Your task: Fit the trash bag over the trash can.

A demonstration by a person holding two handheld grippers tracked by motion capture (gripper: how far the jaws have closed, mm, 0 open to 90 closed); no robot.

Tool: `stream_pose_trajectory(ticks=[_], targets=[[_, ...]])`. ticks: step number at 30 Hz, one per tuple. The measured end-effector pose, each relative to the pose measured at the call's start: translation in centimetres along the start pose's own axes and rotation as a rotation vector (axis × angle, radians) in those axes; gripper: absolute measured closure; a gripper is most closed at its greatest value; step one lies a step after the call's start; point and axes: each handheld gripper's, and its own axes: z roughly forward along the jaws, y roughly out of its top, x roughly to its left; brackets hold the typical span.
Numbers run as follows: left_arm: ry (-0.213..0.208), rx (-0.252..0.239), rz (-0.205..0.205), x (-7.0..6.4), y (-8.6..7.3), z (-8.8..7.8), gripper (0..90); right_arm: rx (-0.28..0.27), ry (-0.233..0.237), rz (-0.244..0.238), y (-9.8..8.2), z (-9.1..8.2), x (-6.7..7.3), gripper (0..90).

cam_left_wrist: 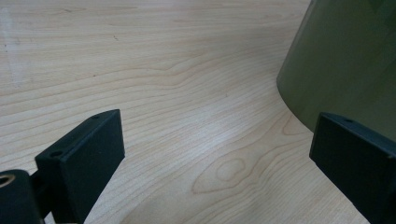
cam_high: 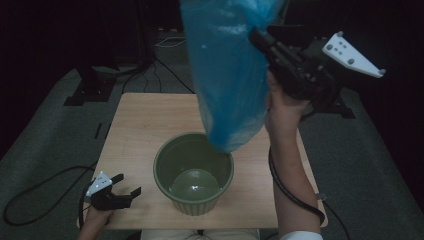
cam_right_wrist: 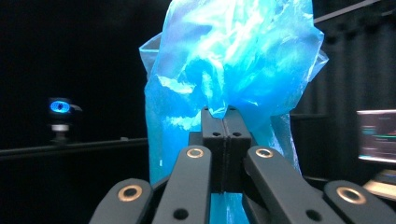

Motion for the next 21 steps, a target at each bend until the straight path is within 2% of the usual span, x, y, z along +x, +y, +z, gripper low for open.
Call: stream_pose_trajectory(ticks=[3, 7, 10, 11, 13, 16, 19, 21], targets=[[-0.003, 0.001, 0.004, 0.0, 0.0, 0.0, 3.7, 0.011, 0.031, -0.009, -1.2, 1.0, 1.2, 90.0], [0.000, 0.003, 0.005, 0.0, 0.0, 0.0, 3.7, 0.048, 0.051, 0.006, -3.6, 2.1, 1.8, 90.0], [0.001, 0.003, 0.004, 0.0, 0.0, -0.1, 3.7, 0.076, 0.058, 0.035, -5.7, 2.6, 1.7, 90.0], [0.001, 0.003, 0.004, 0.0, 0.0, -0.1, 3.7, 0.076, 0.058, 0.035, -5.7, 2.6, 1.7, 90.0], [0.000, 0.005, 0.002, 0.0, 0.0, -0.1, 3.7, 0.099, 0.059, 0.059, -7.7, 2.8, 1.5, 90.0], [0.001, 0.008, 0.008, 0.0, 0.0, 0.0, 3.7, 0.126, 0.062, 0.089, -9.6, 2.9, 1.2, 90.0], [0.001, 0.008, 0.009, 0.0, 0.0, 0.0, 3.7, 0.161, 0.060, 0.093, -11.5, 3.0, 1.3, 90.0], [-0.002, 0.006, 0.009, 0.0, 0.0, -0.1, 3.7, 0.177, 0.061, 0.115, -12.7, 2.8, 1.2, 90.0]])
